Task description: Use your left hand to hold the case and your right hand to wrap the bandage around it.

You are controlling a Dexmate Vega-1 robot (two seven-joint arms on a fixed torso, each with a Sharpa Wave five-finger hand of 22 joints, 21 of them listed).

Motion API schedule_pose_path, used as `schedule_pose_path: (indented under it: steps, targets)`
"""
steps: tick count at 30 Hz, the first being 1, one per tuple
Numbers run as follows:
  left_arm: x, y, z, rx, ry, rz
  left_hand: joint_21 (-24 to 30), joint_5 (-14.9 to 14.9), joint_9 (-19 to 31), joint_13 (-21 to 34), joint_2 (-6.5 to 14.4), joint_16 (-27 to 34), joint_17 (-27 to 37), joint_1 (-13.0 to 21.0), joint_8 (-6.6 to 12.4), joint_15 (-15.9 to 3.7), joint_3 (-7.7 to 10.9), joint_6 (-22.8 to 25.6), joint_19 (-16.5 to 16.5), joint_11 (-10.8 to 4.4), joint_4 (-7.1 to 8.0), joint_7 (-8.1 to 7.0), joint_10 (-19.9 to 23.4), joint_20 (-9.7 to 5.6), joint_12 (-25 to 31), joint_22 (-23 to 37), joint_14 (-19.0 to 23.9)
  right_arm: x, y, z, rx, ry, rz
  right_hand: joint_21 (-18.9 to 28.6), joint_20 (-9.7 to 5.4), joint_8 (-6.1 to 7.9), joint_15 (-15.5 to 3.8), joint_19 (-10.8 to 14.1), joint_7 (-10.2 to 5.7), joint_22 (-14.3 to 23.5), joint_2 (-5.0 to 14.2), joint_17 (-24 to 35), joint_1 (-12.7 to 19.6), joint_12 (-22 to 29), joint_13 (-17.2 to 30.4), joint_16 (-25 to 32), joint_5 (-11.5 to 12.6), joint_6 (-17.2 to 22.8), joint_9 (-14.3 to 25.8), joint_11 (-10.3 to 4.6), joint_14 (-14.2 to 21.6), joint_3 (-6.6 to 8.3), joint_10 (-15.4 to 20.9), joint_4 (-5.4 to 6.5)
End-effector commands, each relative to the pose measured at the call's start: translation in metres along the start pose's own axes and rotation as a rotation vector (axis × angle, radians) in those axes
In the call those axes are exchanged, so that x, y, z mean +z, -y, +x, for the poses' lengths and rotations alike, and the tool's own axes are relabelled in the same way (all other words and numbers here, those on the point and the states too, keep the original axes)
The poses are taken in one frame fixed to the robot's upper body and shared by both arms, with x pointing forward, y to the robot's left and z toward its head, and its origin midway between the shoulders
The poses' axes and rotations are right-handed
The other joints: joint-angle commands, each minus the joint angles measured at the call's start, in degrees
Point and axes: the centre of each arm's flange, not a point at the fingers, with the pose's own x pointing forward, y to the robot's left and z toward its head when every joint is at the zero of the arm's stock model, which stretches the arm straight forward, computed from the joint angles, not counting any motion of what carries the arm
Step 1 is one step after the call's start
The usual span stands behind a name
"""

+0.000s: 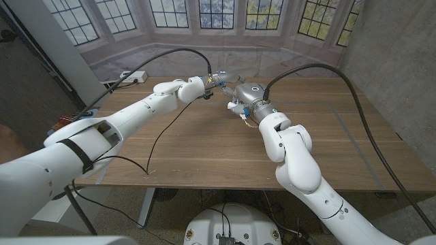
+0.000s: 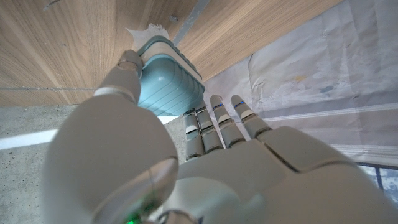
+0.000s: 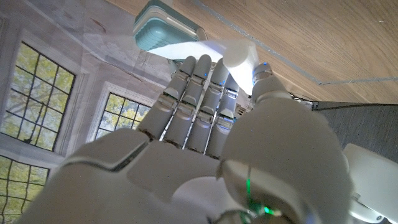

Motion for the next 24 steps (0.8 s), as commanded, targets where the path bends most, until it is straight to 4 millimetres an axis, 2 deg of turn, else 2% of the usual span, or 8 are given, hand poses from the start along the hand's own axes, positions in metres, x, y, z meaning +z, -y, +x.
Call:
schedule_pose_path:
  steps: [1,24]
  targets:
    - [0.002,-0.01,0.004,0.015,0.0,0.011,-0.3,0.3,0.1,0.3,3.5,0.0,0.1,-2.2,21.76,0.21,0.53,5.5,-0.2,-2.8,0.48,-2.57,3.1,-0.15,0.5,0.2,0.2,-0.001,-0.011,0.003,0.039,-0.005,0.032,0.3,-0.02,-0.16,-4.85,0.1,0.38,0.3,0.63,0.1,0.3,0.1,0.1,-0.2,0.1,0.2,0.2,0.03,0.6,-0.36,0.5,-0.07]
    - [0.01,-0.019,0.007,0.039,0.001,0.018,-0.2,0.3,0.1,0.3,3.6,0.0,0.1,-2.4,21.63,0.39,0.6,5.1,-0.2,-2.66,0.41,-2.43,2.8,-0.08,0.4,0.2,0.0,0.004,-0.029,0.003,0.082,0.003,0.09,0.3,0.0,-0.25,-4.99,0.2,0.41,0.3,0.83,0.3,0.6,0.1,0.2,-0.2,0.1,0.2,0.2,0.33,0.5,-0.54,0.5,-0.11]
